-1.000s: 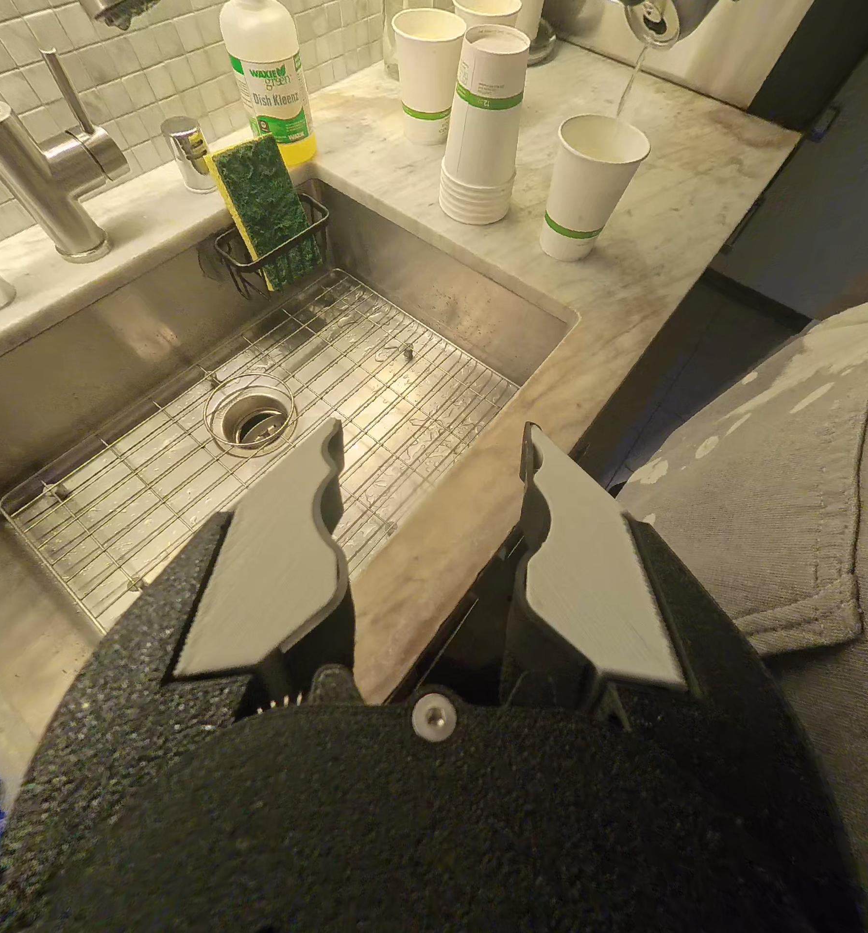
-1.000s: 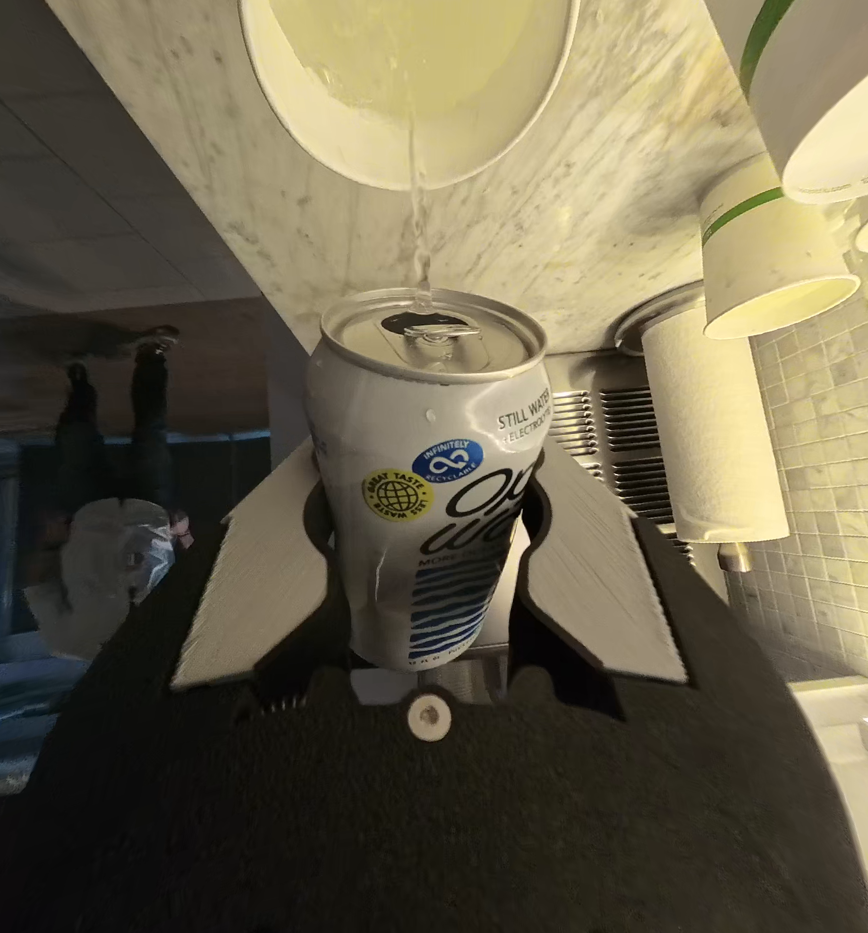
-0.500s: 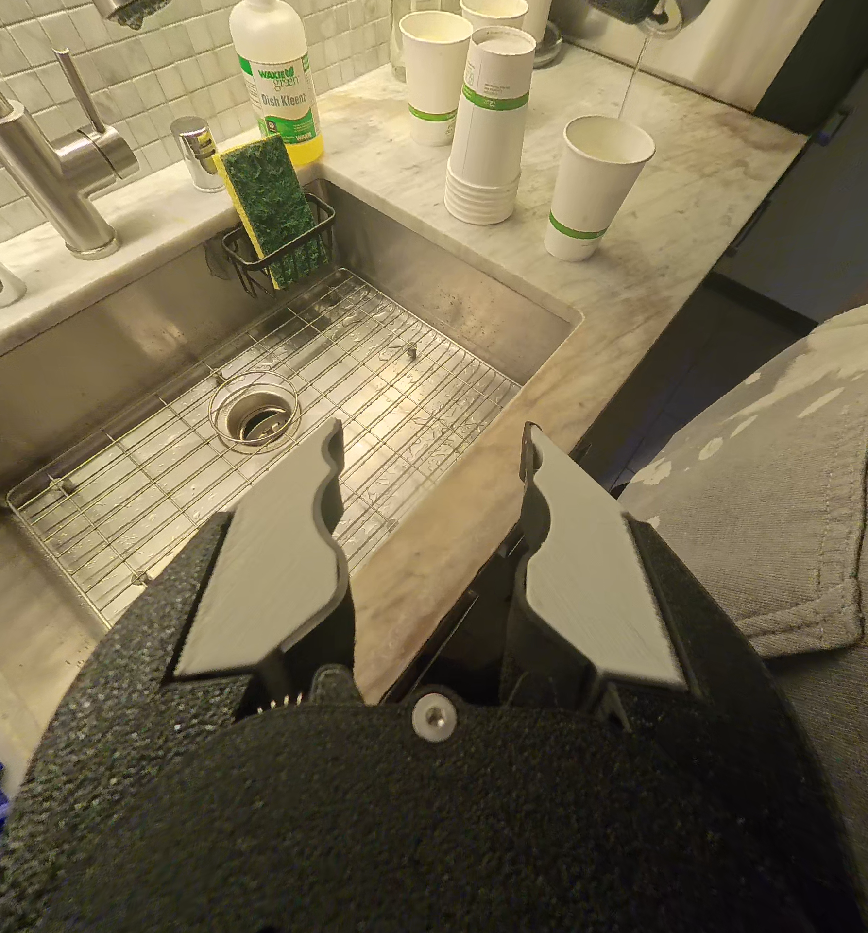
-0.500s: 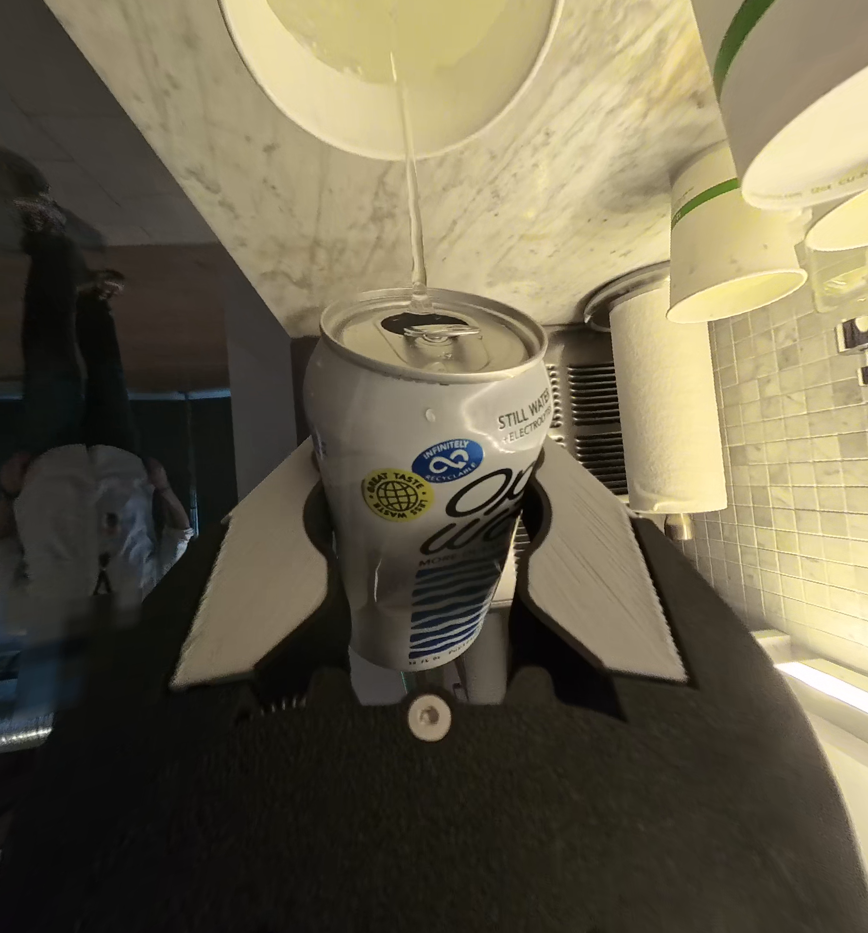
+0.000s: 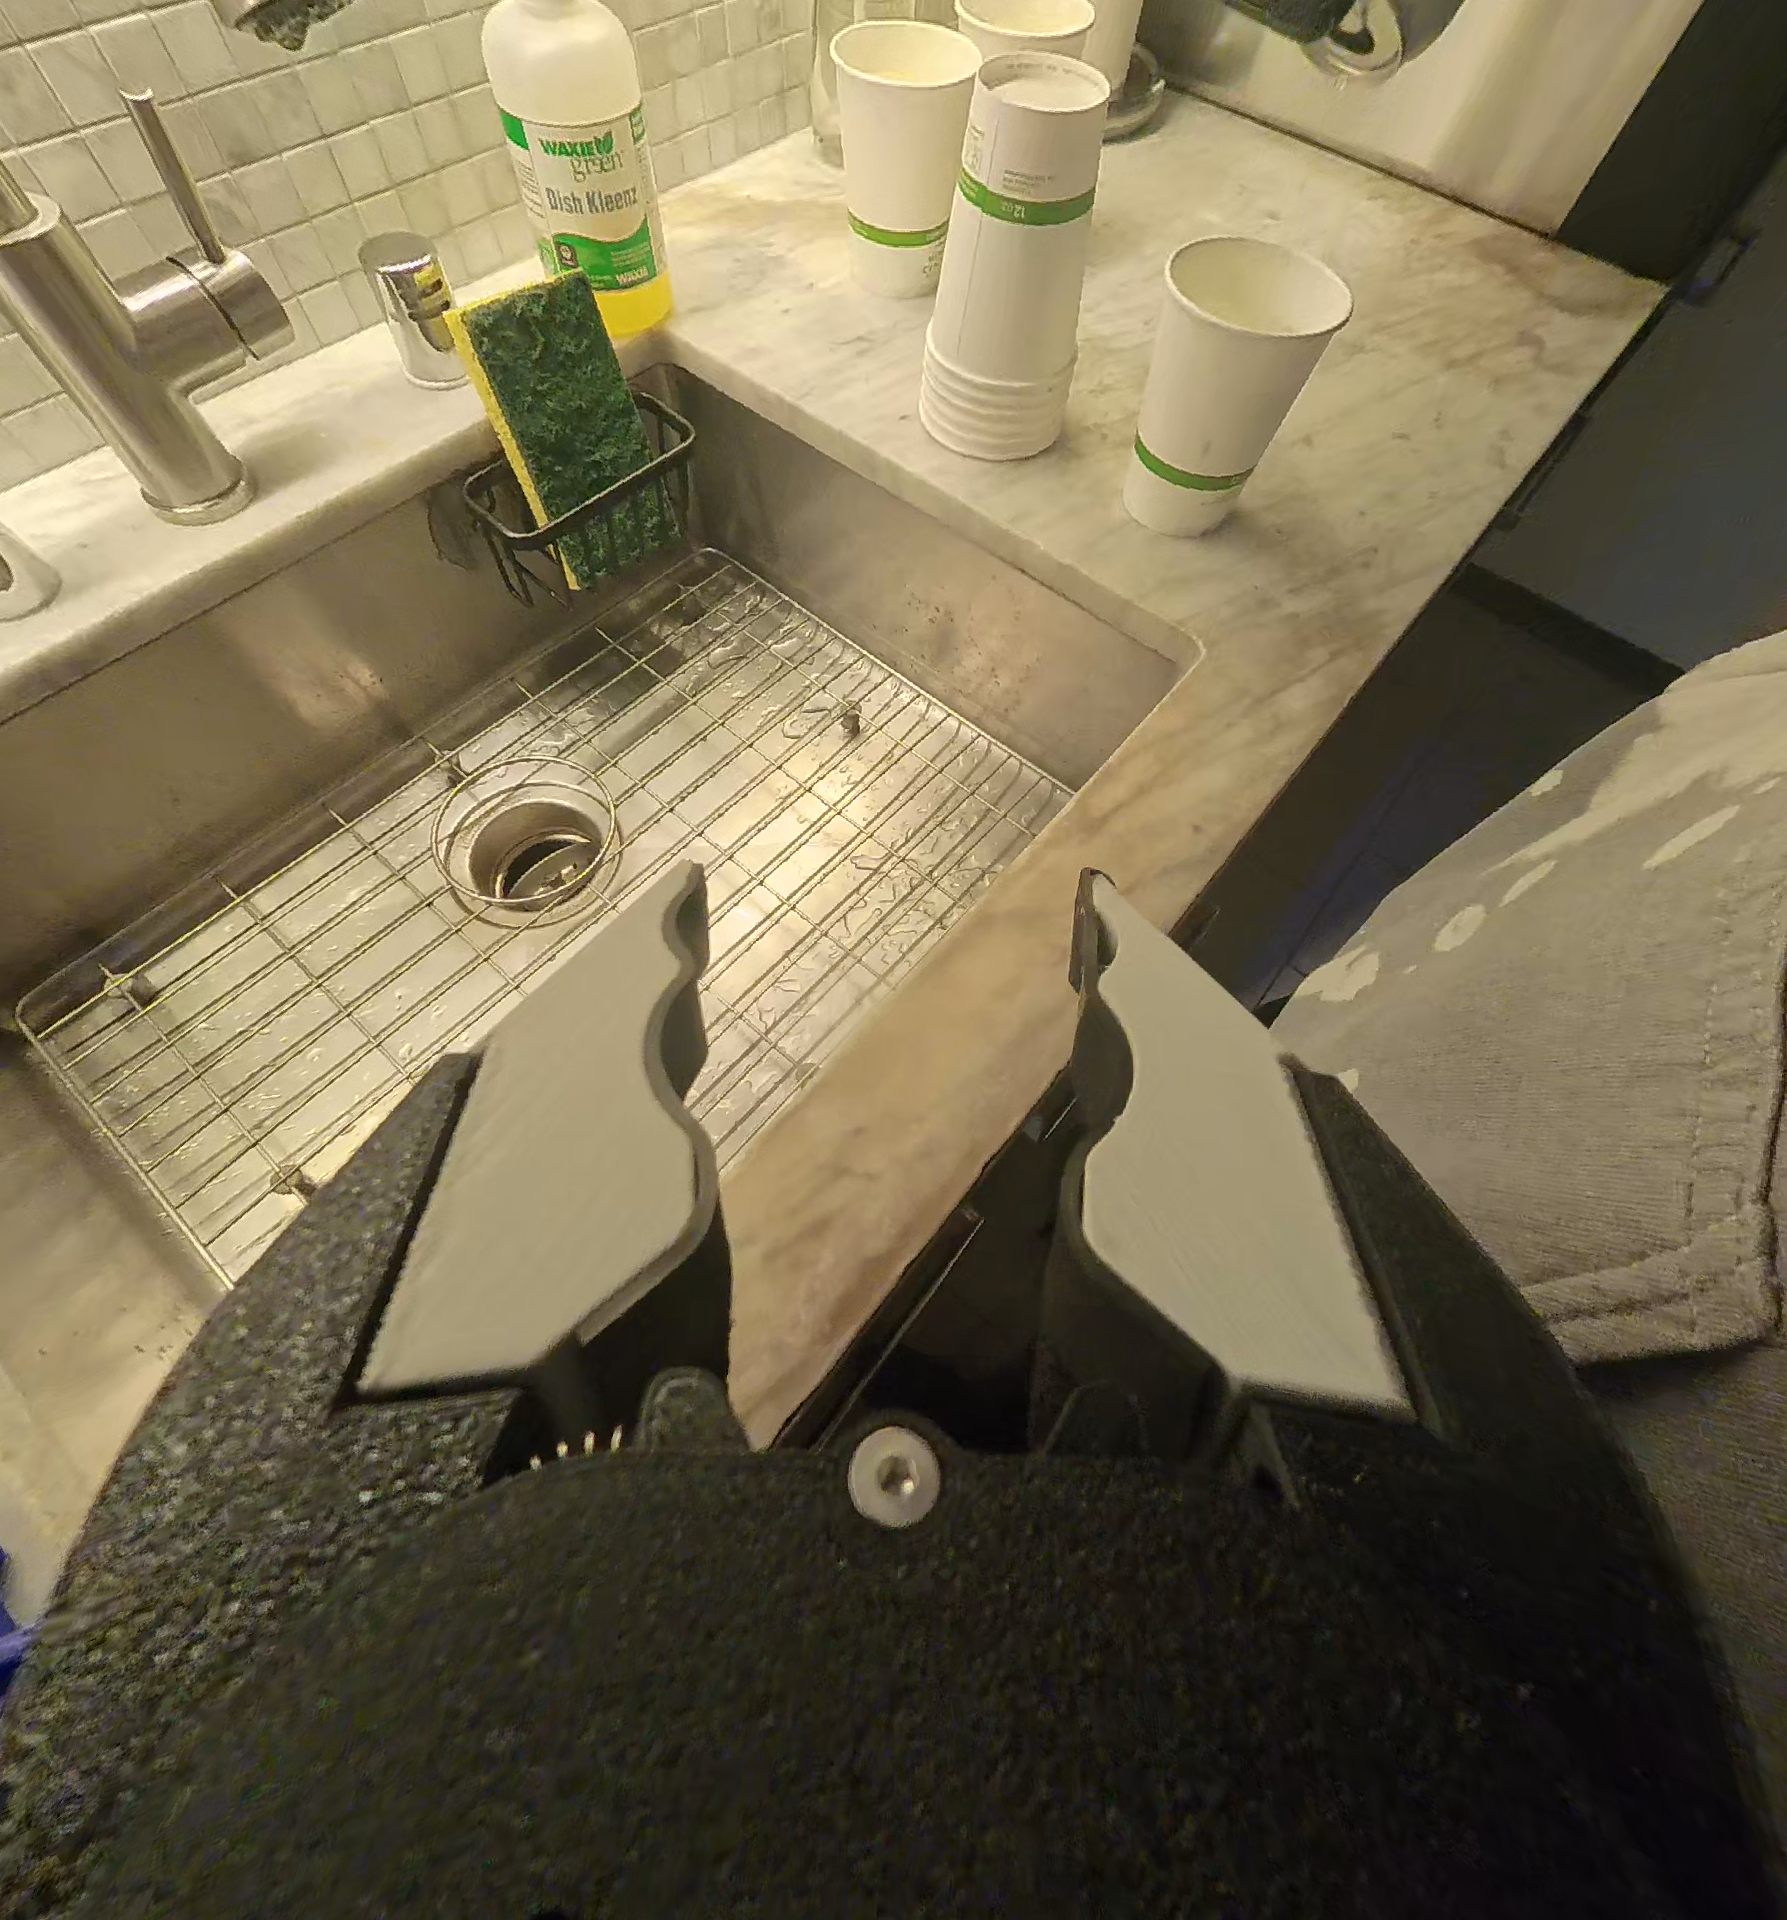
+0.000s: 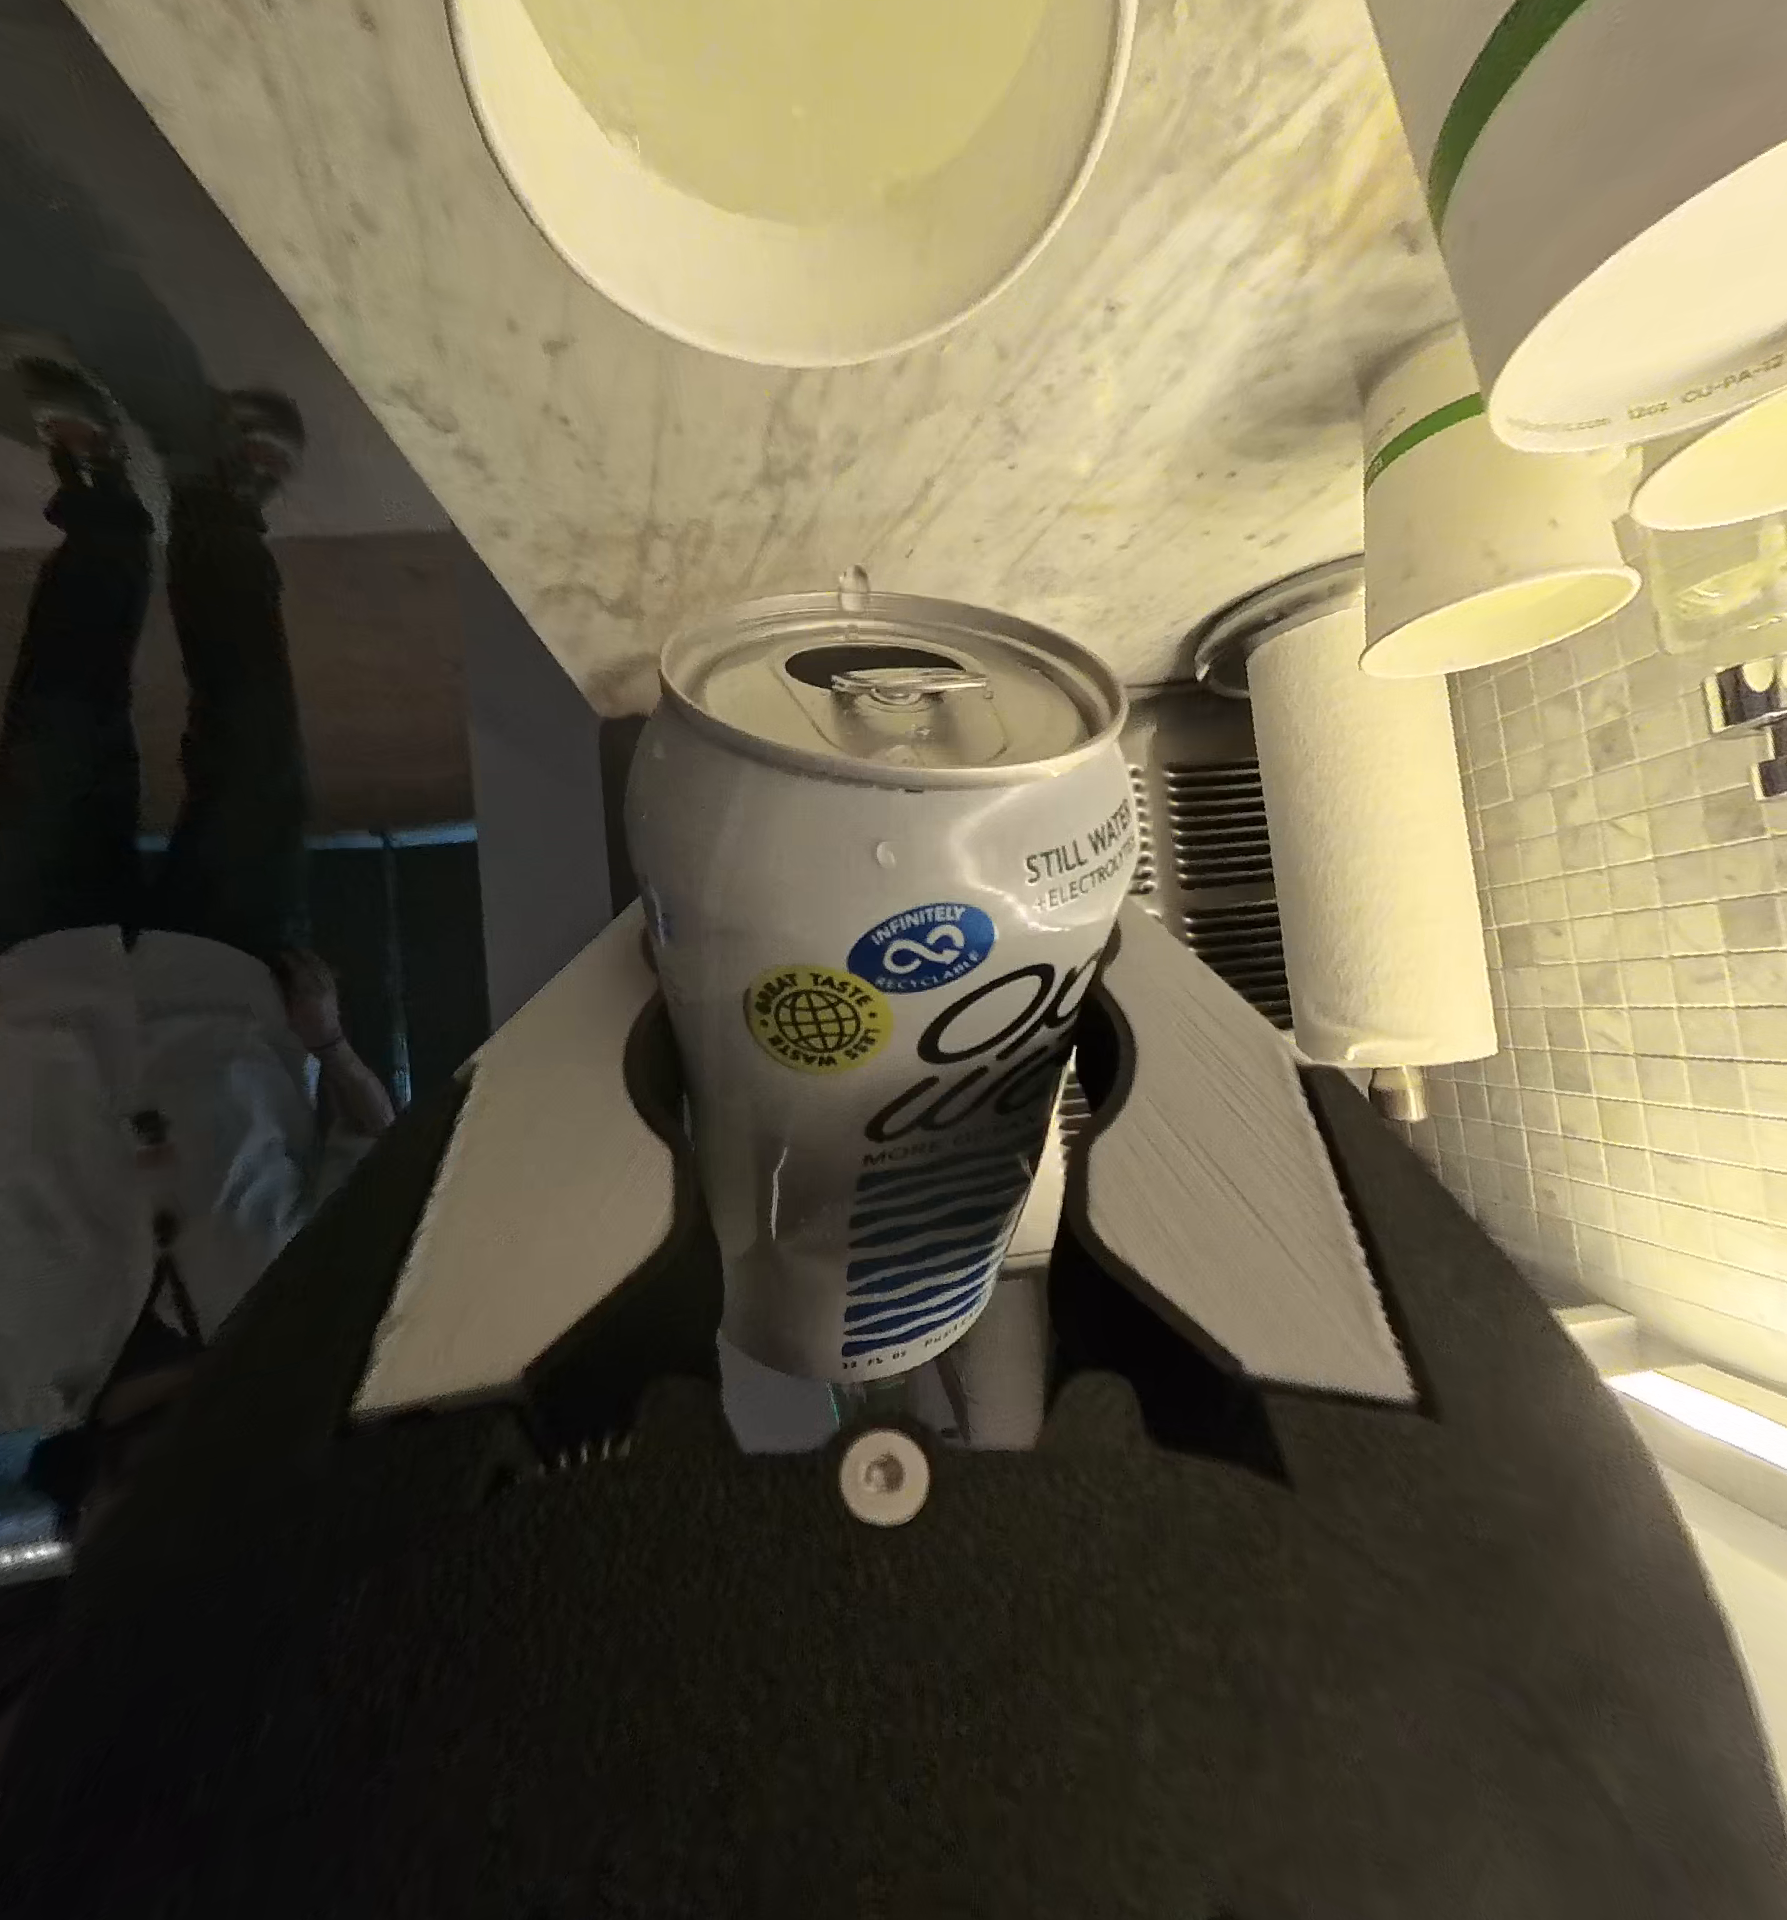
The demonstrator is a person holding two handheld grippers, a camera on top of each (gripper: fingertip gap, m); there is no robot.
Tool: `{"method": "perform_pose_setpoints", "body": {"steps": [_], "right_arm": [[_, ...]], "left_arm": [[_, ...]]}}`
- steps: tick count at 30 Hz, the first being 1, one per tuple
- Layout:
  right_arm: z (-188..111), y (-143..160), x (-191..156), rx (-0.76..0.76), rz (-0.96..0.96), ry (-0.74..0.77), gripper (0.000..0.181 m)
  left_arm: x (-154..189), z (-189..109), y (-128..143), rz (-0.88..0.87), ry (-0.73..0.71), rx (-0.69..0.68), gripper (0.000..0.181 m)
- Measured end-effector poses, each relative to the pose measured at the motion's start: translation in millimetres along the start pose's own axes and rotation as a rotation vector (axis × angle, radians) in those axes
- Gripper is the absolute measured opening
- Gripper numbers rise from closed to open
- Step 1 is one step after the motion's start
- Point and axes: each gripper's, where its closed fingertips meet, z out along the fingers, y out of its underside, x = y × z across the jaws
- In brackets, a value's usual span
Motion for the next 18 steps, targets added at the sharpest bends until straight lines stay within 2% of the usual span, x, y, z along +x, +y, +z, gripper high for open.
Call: {"method": "perform_pose_setpoints", "body": {"steps": [4, 7, 11, 15, 18], "right_arm": [[5, -15, -4, 0.090, 0.049, -0.021, 0.073], [1, -16, -5, 0.281, 0.186, -0.076, 0.073], [-24, -27, -7, 0.739, 0.449, -0.202, 0.073], [-96, -45, -9, 1.384, 0.607, -0.317, 0.073], [-154, -53, -21, 1.751, 0.582, -0.379, 0.073]], "left_arm": [[4, 3, -3, -0.005, 0.015, 0.009, 0.070], [5, 1, -6, -0.024, 0.028, 0.020, 0.070], [7, 0, -18, -0.087, 0.071, 0.069, 0.070], [19, 6, -46, -0.125, 0.169, 0.142, 0.071], [38, 13, -77, -0.101, 0.294, 0.188, 0.073]]}}
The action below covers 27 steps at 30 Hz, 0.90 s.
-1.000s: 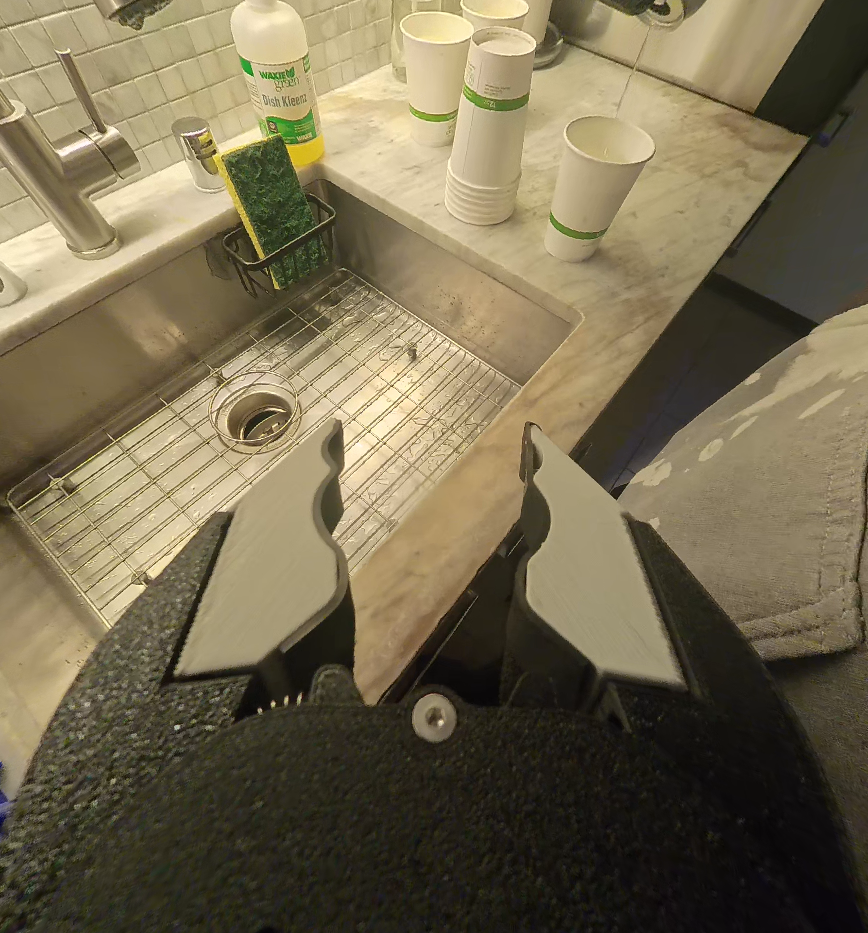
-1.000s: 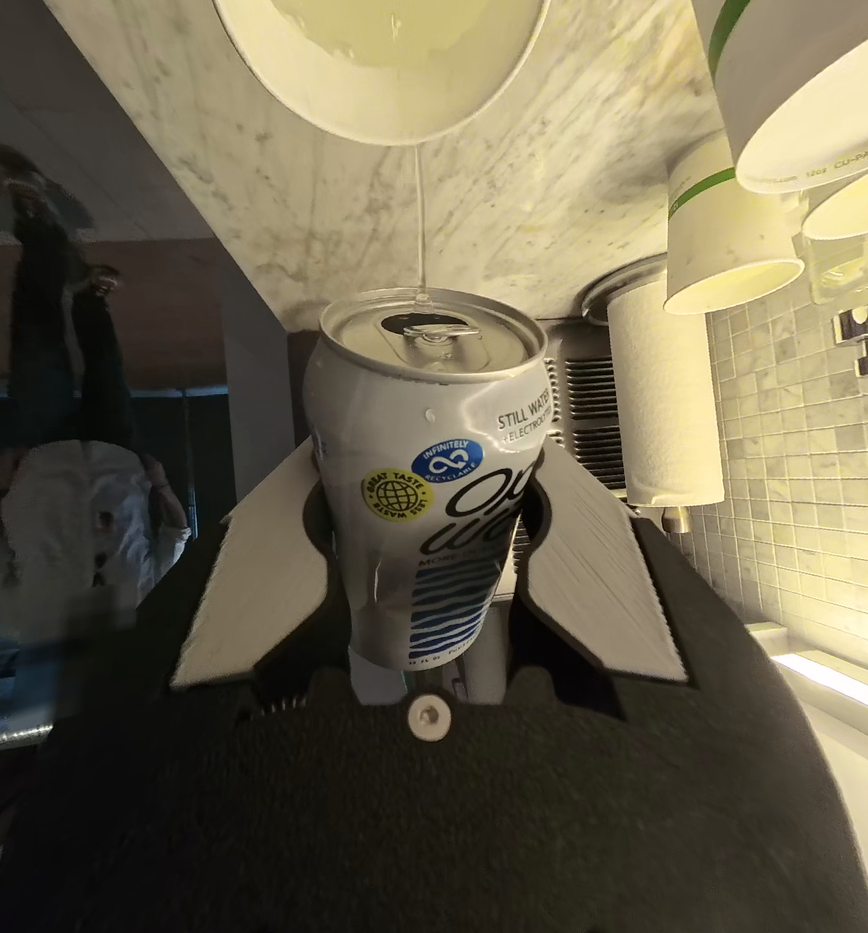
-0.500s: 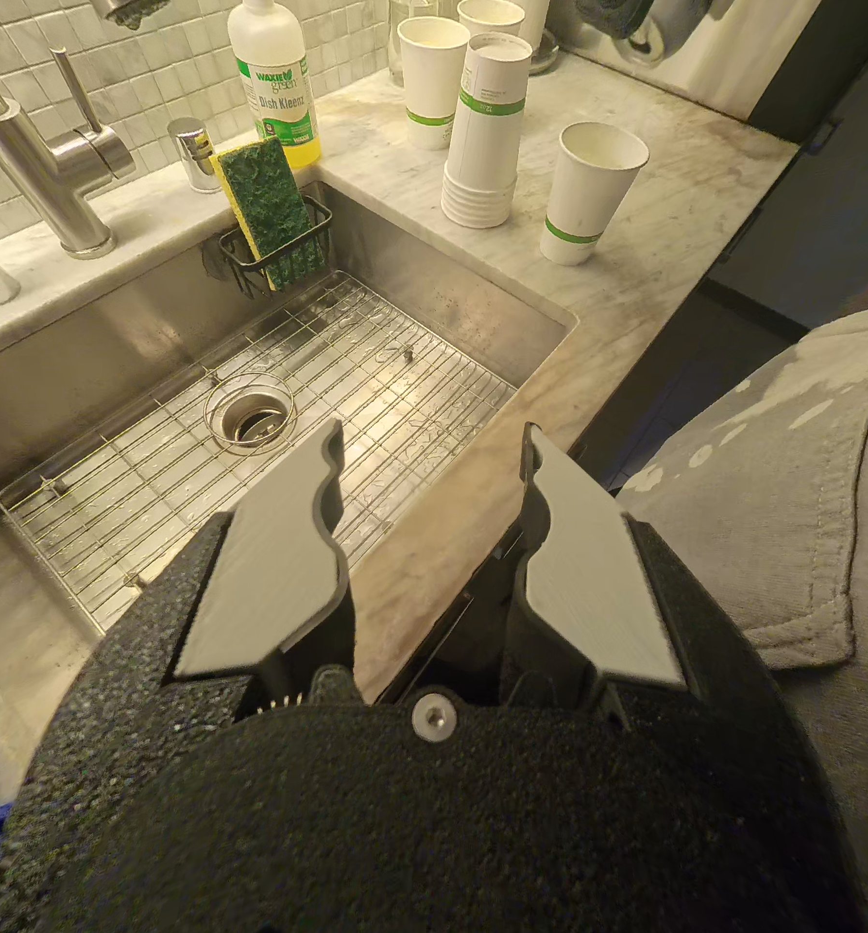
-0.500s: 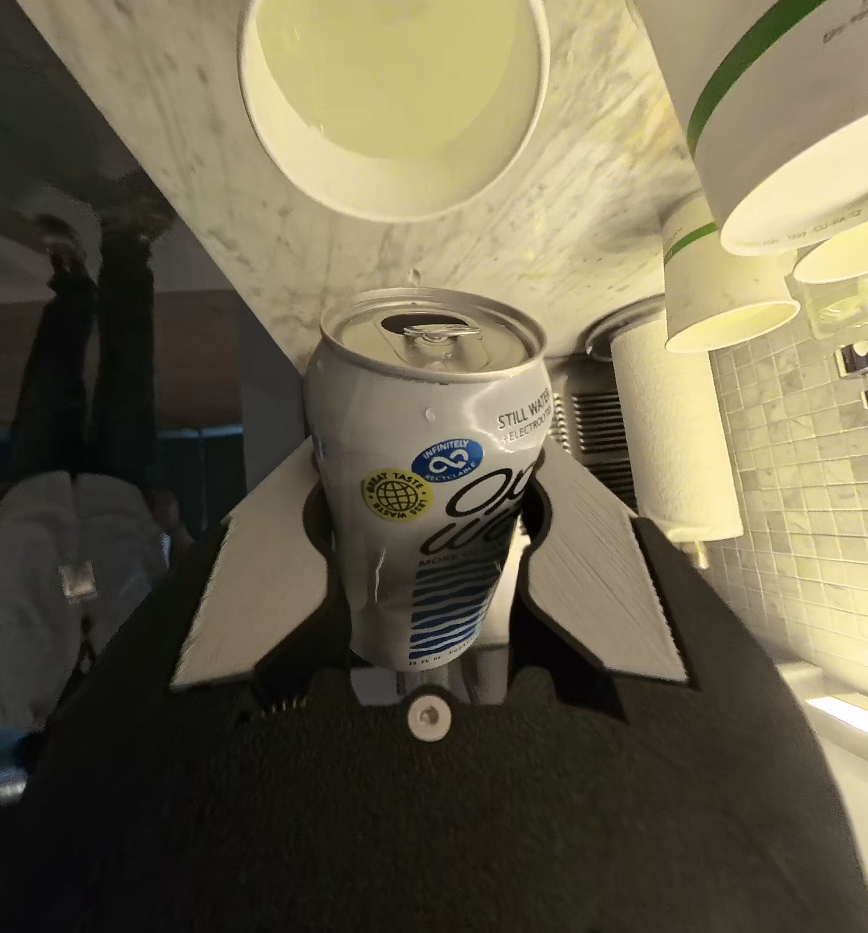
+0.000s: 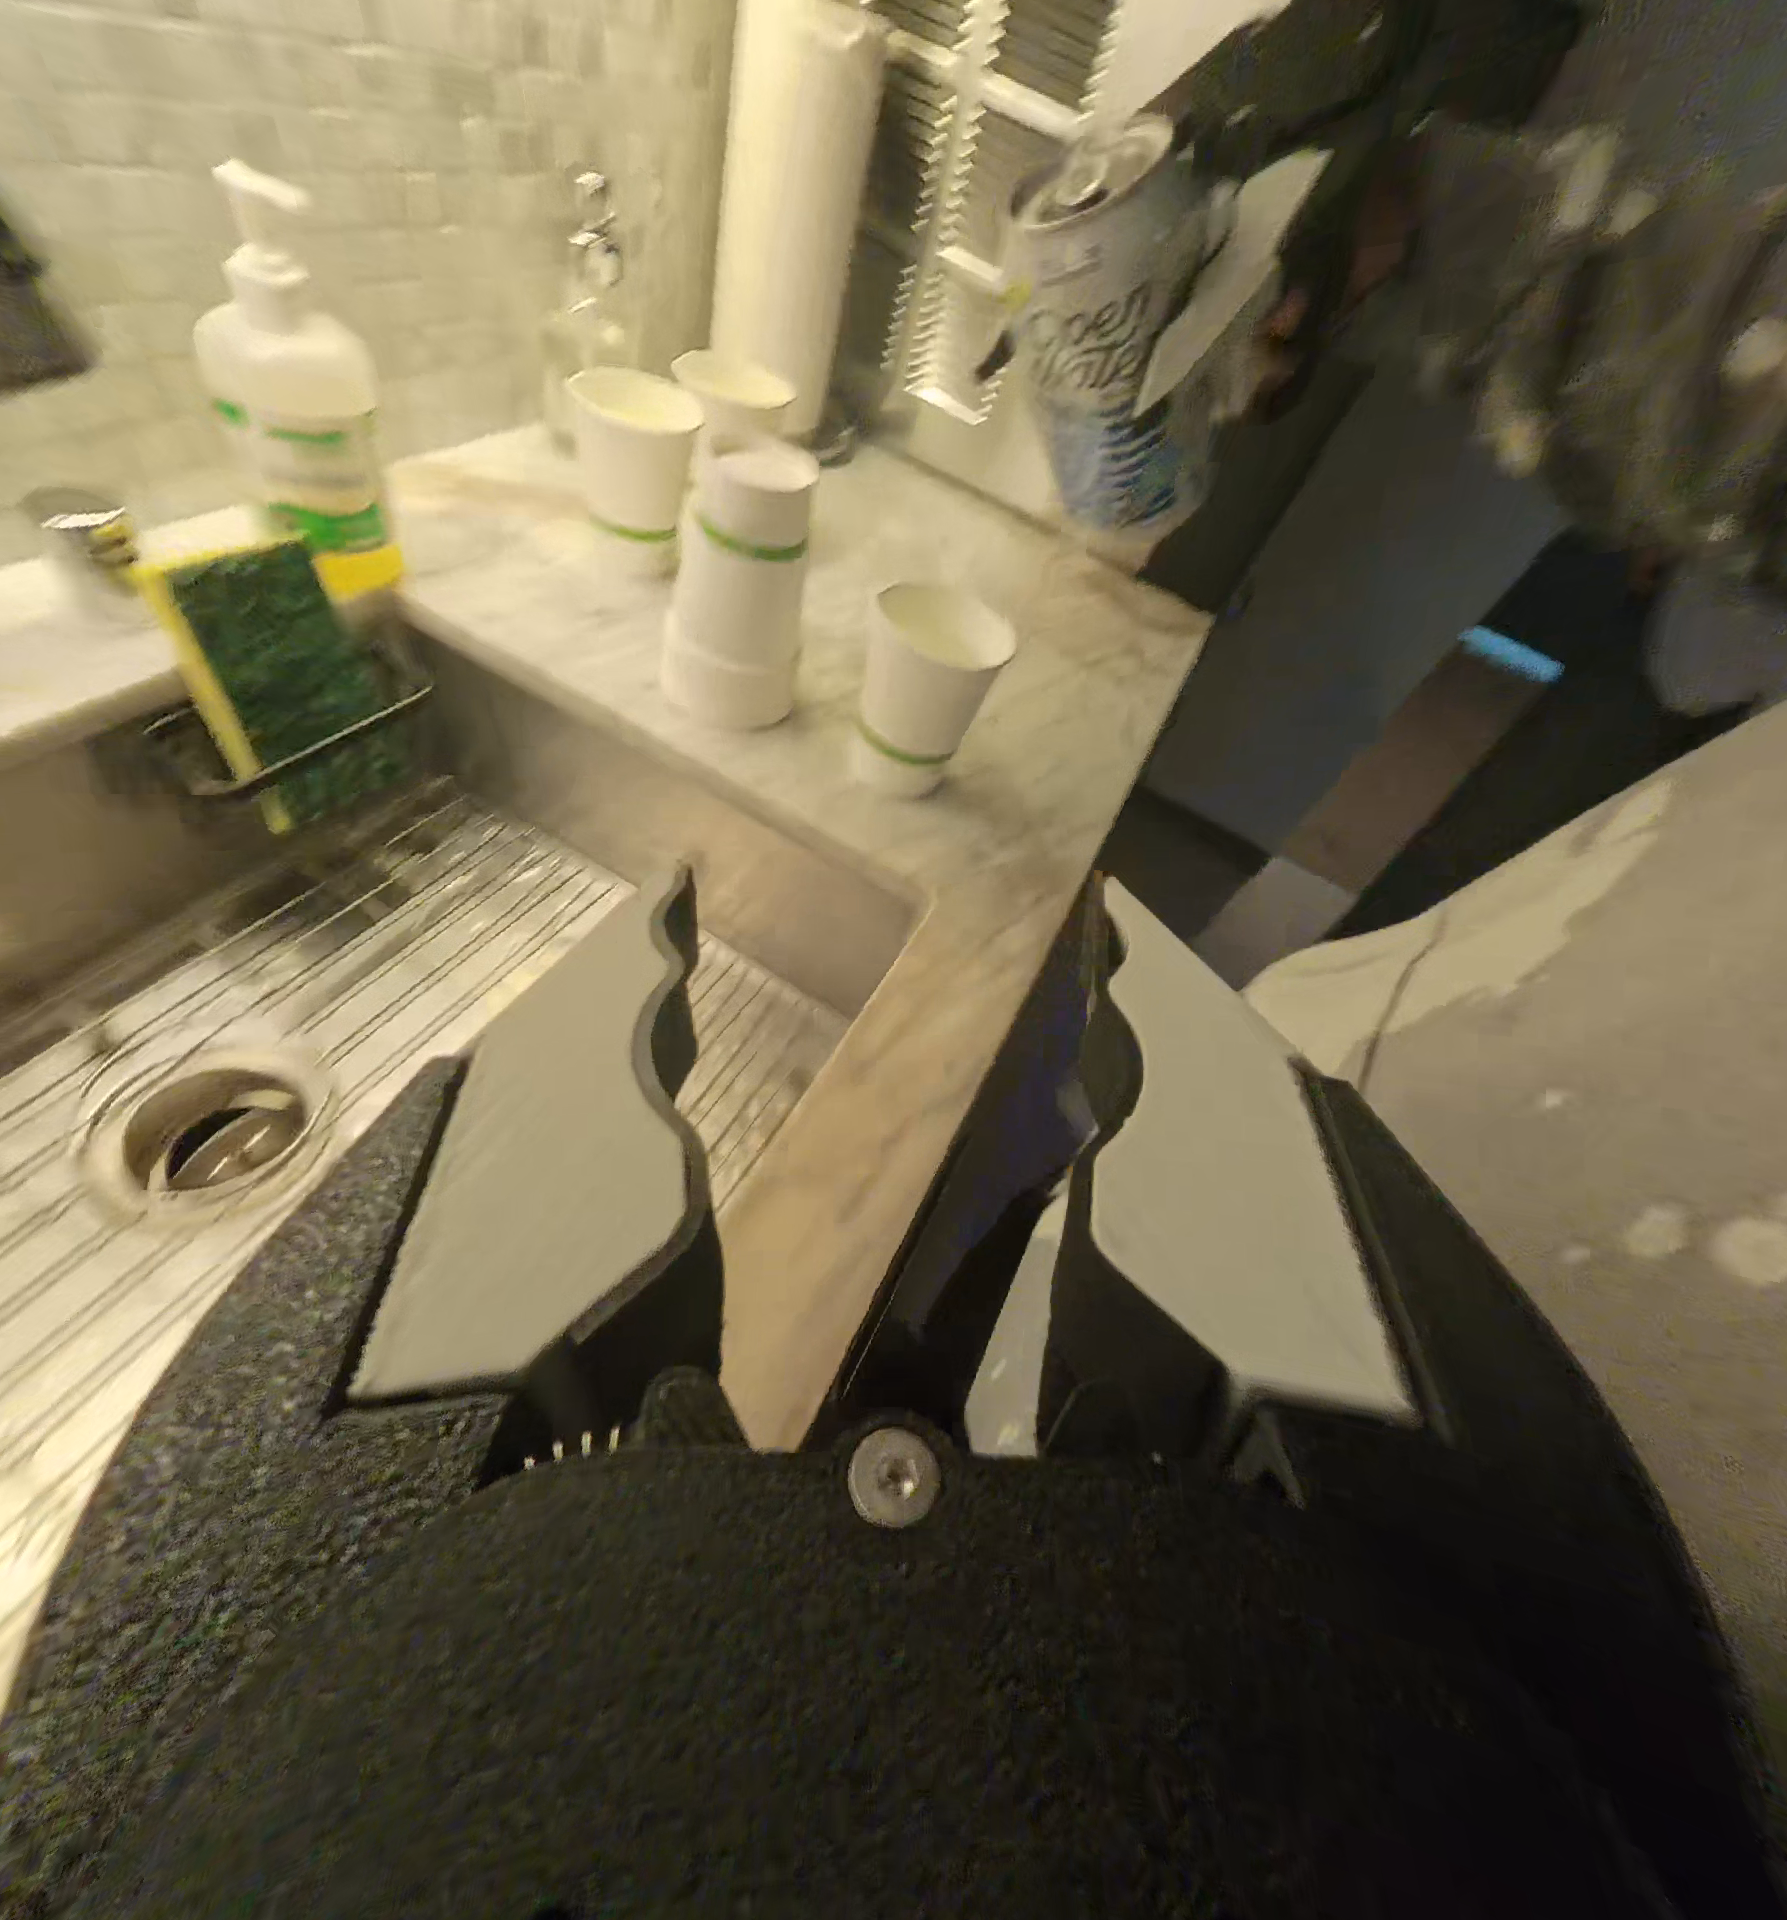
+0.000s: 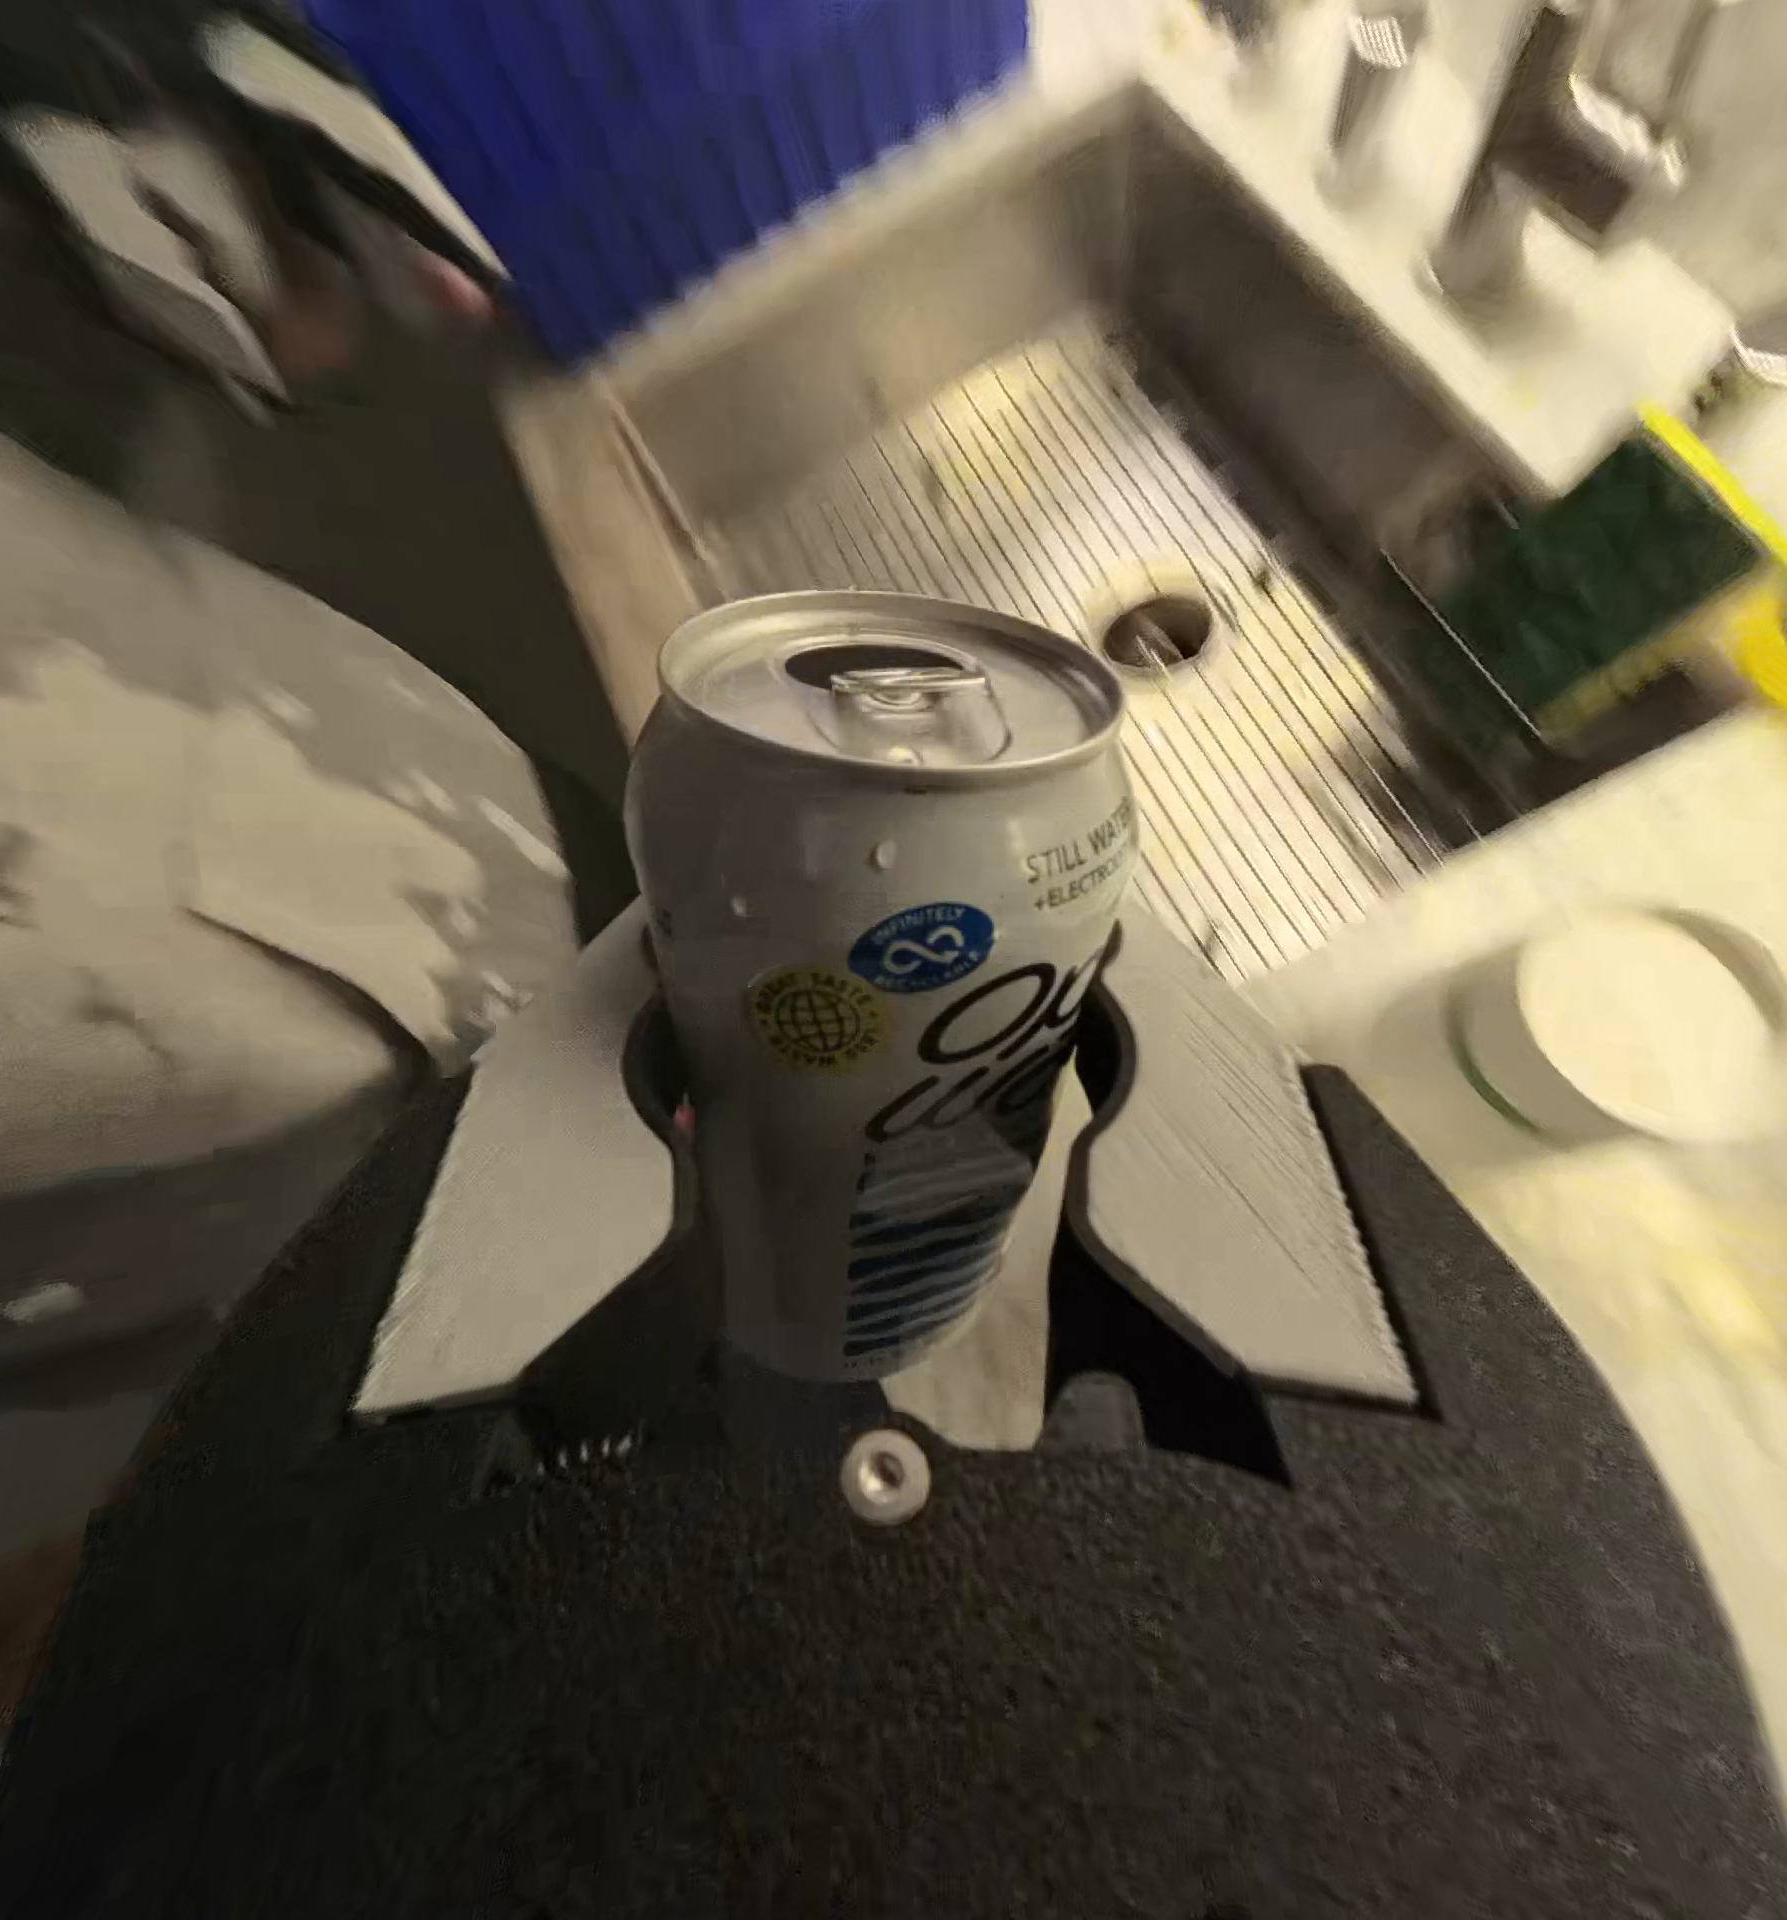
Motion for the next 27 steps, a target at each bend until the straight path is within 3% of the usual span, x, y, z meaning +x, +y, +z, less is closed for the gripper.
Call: {"method": "perform_pose_setpoints", "body": {"steps": [4, 8, 14, 17, 20, 24, 27], "right_arm": [[29, -33, -69, 0.215, -0.032, -0.300, 0.073], [61, -50, -133, 0.231, -0.106, -0.591, 0.073], [92, -70, -196, 0.151, -0.244, -0.883, 0.073], [102, -71, -211, 0.079, -0.308, -0.946, 0.073], [109, -74, -212, 0.055, -0.324, -0.963, 0.075], [126, -85, -198, 0.072, -0.318, -0.859, 0.079], [136, -96, -172, 0.137, -0.305, -0.702, 0.096]], "left_arm": [[32, 25, -40, 0.074, 0.208, 0.005, 0.081], [62, 38, -71, 0.188, 0.400, -0.014, 0.089], [89, 36, -66, 0.506, 0.536, -0.211, 0.094], [94, 26, -52, 0.608, 0.571, -0.320, 0.078], [88, 19, -47, 0.662, 0.528, -0.373, 0.077], [67, 12, -45, 0.693, 0.434, -0.392, 0.076], [43, -1, -52, 0.676, 0.328, -0.385, 0.076]]}}
